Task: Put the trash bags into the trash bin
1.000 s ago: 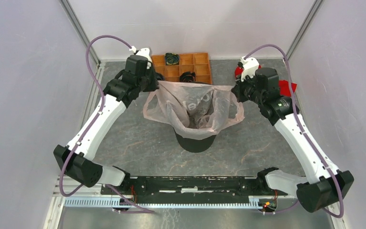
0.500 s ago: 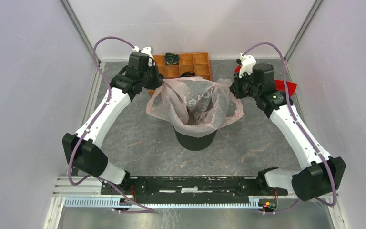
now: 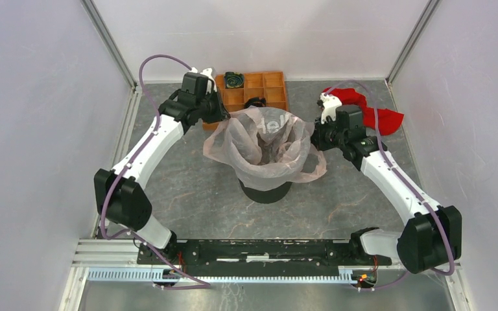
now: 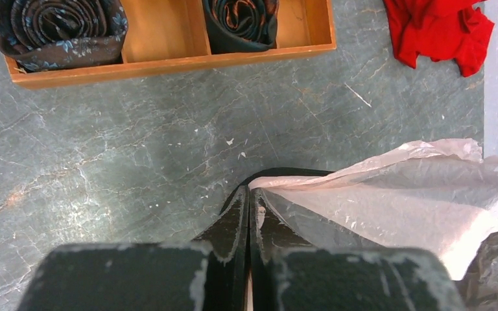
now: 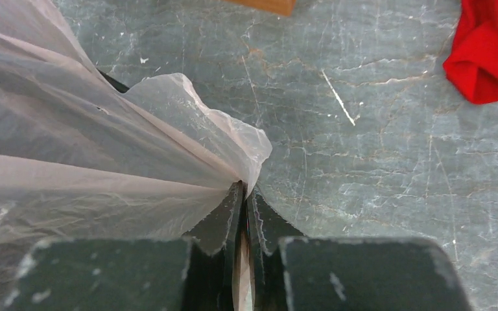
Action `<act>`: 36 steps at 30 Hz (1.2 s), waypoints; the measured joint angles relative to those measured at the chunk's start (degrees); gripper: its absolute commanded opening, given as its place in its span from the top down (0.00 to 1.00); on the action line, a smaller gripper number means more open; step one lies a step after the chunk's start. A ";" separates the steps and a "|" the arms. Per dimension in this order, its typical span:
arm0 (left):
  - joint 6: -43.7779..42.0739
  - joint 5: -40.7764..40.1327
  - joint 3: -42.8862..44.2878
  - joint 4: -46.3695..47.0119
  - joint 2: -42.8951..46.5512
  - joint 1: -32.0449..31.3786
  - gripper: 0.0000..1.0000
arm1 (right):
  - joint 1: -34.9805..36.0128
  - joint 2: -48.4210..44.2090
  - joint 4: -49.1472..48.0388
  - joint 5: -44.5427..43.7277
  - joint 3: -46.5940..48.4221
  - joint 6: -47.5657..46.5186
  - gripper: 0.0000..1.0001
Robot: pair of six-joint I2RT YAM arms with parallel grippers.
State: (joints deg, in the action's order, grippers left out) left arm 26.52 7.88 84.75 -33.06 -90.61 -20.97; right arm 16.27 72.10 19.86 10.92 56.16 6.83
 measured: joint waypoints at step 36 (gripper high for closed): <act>3.65 -0.50 -33.66 -3.30 35.10 0.63 0.47 | -0.17 -21.14 2.69 -1.20 -18.03 3.19 0.36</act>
State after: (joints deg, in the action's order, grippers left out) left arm 30.17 7.38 51.09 -36.36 -55.51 -20.34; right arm 16.10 50.96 22.55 9.72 38.13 10.02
